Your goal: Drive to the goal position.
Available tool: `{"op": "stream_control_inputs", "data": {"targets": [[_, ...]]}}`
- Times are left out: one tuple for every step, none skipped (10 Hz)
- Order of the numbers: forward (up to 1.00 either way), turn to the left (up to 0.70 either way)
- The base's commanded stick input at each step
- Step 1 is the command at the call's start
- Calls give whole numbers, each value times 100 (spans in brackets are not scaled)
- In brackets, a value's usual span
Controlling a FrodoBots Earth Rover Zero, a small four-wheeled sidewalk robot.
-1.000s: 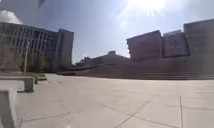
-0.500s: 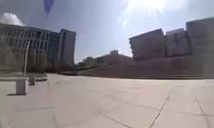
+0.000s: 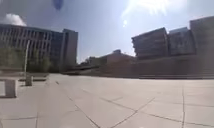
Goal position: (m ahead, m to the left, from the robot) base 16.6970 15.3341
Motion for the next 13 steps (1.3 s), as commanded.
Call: {"op": "stream_control_inputs", "data": {"targets": [[100,47],[100,39],[100,12],[100,7],[100,7],[100,7],[100,7],[100,7],[100,7],[100,7],[100,7],[100,7],[100,7]]}}
